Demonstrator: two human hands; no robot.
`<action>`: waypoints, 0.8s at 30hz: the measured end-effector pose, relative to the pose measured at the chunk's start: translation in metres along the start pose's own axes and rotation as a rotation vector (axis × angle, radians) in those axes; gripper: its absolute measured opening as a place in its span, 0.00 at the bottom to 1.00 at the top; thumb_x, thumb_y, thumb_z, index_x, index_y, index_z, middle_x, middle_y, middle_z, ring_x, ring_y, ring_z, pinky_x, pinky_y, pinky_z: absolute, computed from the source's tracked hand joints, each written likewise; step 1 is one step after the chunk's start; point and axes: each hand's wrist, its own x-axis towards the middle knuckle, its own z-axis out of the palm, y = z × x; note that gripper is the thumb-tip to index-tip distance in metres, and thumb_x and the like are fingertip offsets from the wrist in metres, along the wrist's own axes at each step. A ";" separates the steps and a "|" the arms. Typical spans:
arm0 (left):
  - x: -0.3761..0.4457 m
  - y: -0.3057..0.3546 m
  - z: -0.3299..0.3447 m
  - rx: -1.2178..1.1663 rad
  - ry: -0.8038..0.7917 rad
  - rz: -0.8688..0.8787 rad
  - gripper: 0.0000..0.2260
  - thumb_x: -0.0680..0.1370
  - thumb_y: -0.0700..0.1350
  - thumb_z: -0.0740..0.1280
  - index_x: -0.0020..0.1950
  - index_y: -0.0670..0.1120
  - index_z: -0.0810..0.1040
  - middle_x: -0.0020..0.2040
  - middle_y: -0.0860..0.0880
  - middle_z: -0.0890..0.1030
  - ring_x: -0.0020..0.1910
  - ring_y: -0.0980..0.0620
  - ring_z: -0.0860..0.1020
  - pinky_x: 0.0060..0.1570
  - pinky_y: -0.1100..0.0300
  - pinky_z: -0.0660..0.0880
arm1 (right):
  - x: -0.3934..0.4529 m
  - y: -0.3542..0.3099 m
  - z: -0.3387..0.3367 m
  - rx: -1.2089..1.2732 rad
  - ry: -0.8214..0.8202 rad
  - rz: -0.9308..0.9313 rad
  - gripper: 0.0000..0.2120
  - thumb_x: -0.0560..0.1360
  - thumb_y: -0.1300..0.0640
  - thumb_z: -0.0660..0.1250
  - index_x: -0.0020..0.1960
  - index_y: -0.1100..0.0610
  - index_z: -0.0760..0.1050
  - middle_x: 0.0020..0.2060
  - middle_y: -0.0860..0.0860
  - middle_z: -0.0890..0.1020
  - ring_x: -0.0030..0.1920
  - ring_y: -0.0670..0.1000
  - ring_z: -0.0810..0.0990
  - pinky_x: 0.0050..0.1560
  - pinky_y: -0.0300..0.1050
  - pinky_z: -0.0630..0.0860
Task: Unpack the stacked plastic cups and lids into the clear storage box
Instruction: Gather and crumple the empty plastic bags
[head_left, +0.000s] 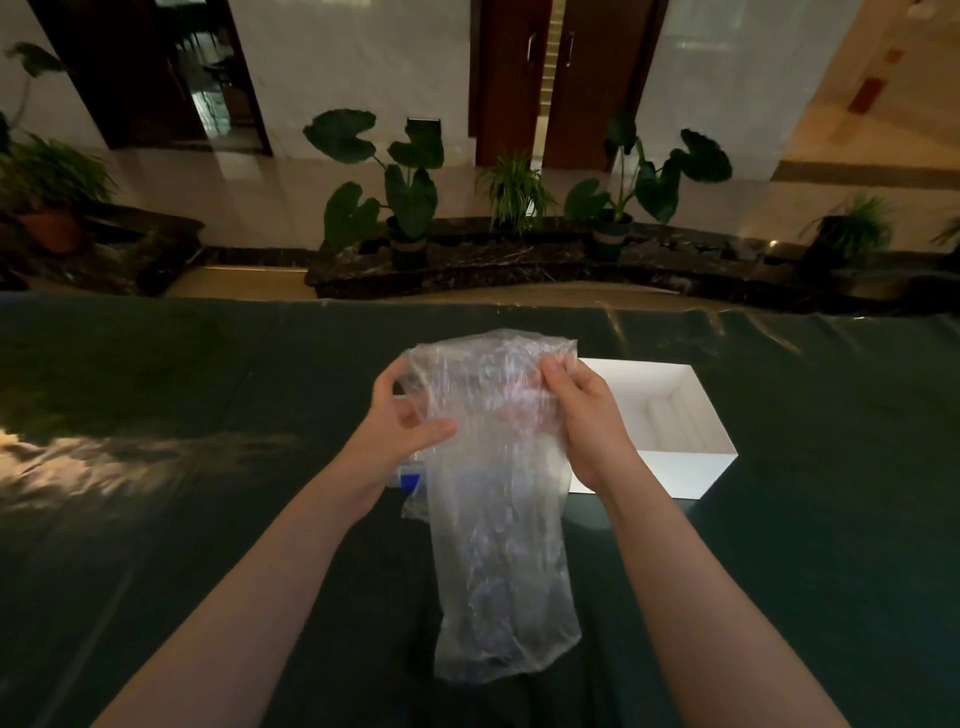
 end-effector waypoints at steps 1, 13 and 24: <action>0.001 -0.004 0.002 0.014 0.004 -0.021 0.50 0.59 0.52 0.82 0.72 0.65 0.56 0.62 0.53 0.78 0.61 0.53 0.77 0.52 0.56 0.74 | 0.000 0.000 -0.001 0.030 0.005 0.026 0.12 0.81 0.49 0.62 0.51 0.52 0.83 0.50 0.56 0.86 0.51 0.57 0.85 0.50 0.51 0.82; 0.006 -0.005 0.009 -0.070 0.075 -0.151 0.16 0.74 0.45 0.72 0.61 0.44 0.78 0.58 0.43 0.82 0.54 0.46 0.83 0.50 0.49 0.80 | 0.003 0.011 -0.004 -0.357 0.167 -0.204 0.16 0.81 0.50 0.62 0.37 0.52 0.78 0.33 0.53 0.81 0.33 0.53 0.80 0.36 0.48 0.76; -0.021 -0.022 0.046 0.229 -0.052 -0.224 0.24 0.72 0.44 0.74 0.66 0.53 0.70 0.59 0.51 0.79 0.57 0.52 0.79 0.60 0.46 0.75 | 0.011 0.018 -0.002 -0.686 0.638 -0.296 0.11 0.83 0.48 0.58 0.43 0.49 0.73 0.33 0.49 0.82 0.29 0.50 0.81 0.36 0.52 0.82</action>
